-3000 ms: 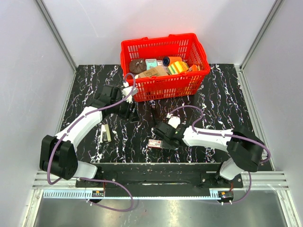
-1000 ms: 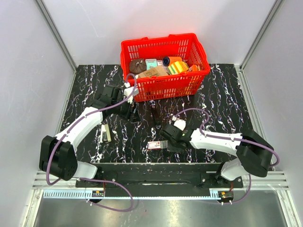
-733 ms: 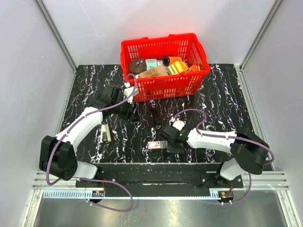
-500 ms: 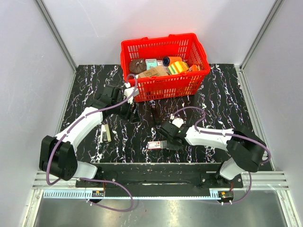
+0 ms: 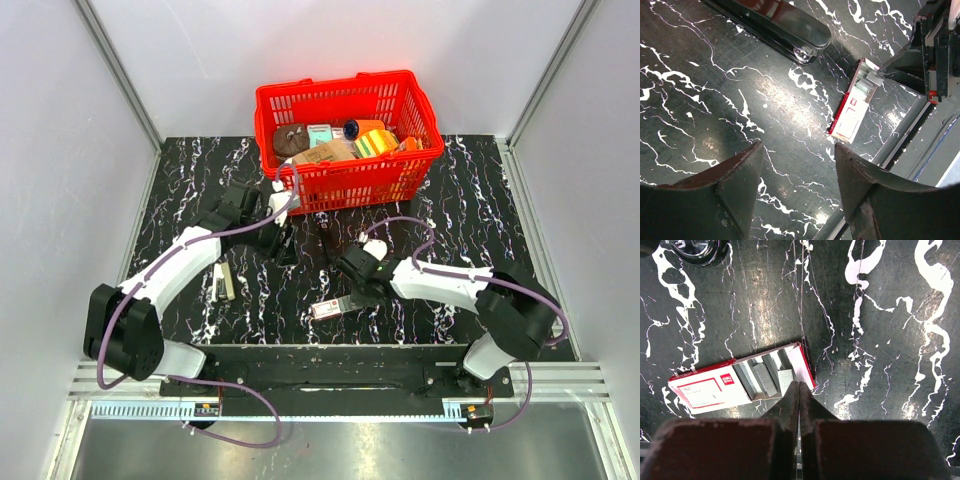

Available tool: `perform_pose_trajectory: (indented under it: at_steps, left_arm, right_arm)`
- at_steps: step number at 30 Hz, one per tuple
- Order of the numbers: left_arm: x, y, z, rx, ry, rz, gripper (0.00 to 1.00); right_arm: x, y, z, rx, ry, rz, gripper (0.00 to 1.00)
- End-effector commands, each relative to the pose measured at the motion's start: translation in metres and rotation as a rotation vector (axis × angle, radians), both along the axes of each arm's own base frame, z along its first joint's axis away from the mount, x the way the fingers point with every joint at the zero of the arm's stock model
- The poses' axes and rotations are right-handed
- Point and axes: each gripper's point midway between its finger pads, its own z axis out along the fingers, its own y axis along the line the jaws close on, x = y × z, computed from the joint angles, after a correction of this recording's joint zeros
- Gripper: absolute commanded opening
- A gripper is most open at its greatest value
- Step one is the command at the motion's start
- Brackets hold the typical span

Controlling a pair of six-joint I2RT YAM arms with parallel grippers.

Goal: Unload the staples from the stapler

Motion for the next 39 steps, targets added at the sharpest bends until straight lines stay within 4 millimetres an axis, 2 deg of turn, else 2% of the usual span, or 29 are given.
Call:
perform_pose_trajectory:
  at_steps: [1, 7, 11, 22, 32, 39]
  left_arm:
    - [0.005, -0.009, -0.002, 0.017, -0.034, -0.038, 0.63]
    - [0.013, -0.030, -0.022, 0.073, -0.030, -0.086, 0.63]
    - [0.015, -0.042, -0.028, 0.076, -0.028, -0.108, 0.63]
    - [0.010, -0.062, -0.047, 0.097, -0.040, -0.158, 0.62]
    - [0.013, -0.073, -0.073, 0.178, -0.073, -0.174, 0.61]
    - [0.008, -0.083, -0.085, 0.203, -0.083, -0.207, 0.61]
  right_arm:
    - [0.011, 0.012, 0.012, 0.048, -0.034, -0.007, 0.00]
    - [0.002, -0.001, 0.018, 0.077, -0.048, -0.049, 0.00]
    - [-0.001, -0.003, 0.022, 0.108, -0.060, -0.049, 0.00]
    - [-0.011, 0.012, 0.010, 0.155, 0.000, 0.029, 0.00]
    - [-0.015, 0.010, 0.005, 0.148, 0.012, 0.034, 0.00]
    - [-0.008, 0.013, 0.003, 0.138, -0.008, 0.036, 0.00]
